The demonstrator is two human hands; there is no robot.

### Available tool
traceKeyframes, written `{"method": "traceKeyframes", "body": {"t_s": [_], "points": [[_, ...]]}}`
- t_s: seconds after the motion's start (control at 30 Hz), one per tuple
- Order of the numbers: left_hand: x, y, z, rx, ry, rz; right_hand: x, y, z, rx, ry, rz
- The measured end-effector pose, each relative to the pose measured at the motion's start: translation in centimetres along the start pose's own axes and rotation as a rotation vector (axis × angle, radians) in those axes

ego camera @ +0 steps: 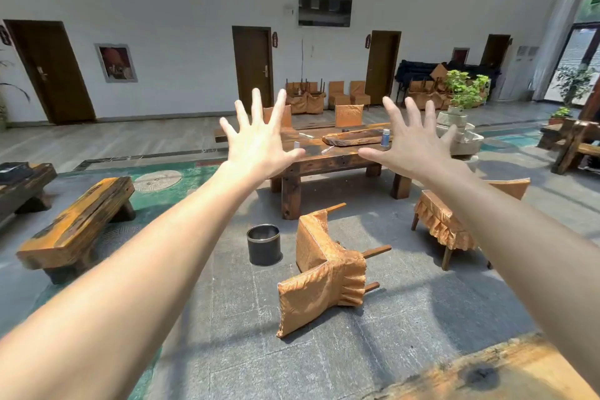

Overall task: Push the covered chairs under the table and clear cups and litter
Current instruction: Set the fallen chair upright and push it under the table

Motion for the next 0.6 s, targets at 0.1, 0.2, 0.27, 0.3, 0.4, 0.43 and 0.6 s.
{"method": "traceKeyframes", "body": {"t_s": [0.1, 0.2, 0.27, 0.3, 0.4, 0.43, 0.6], "points": [[-1.5, 1.3, 0.2, 0.016, 0.004, 0.016, -1.3, 2.0, -0.2, 0.009, -0.048, -0.01], [-3.6, 2.8, 0.2, 0.016, -0.032, 0.044, -3.1, 4.3, -0.8, 0.018, -0.046, 0.001], [-5.3, 4.0, -0.1, 0.016, -0.044, 0.08, -4.4, 6.0, -1.4, 0.032, -0.061, 0.019], [-6.3, 4.5, -0.3, 0.015, -0.042, 0.096, -5.0, 6.8, -1.5, 0.044, -0.052, 0.024], [-9.3, 6.2, -1.0, 0.006, -0.073, 0.134, -6.9, 9.1, -1.6, 0.082, -0.003, 0.061], [-10.2, 6.9, -1.2, 0.002, -0.09, 0.145, -7.6, 9.8, -1.6, 0.095, 0.01, 0.08], [-15.8, 9.2, -1.6, 0.035, -0.112, 0.336, -12.3, 12.1, -2.0, 0.149, 0.071, 0.207]]}}
Point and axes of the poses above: each hand's wrist, its own y-axis towards the middle knuckle, its own x-axis out of the back of the hand, z = x × y, the point moved 7 cm from there along y, towards the middle knuckle, and after that the axes turned 1 degree about z, right-handed, at the moved point
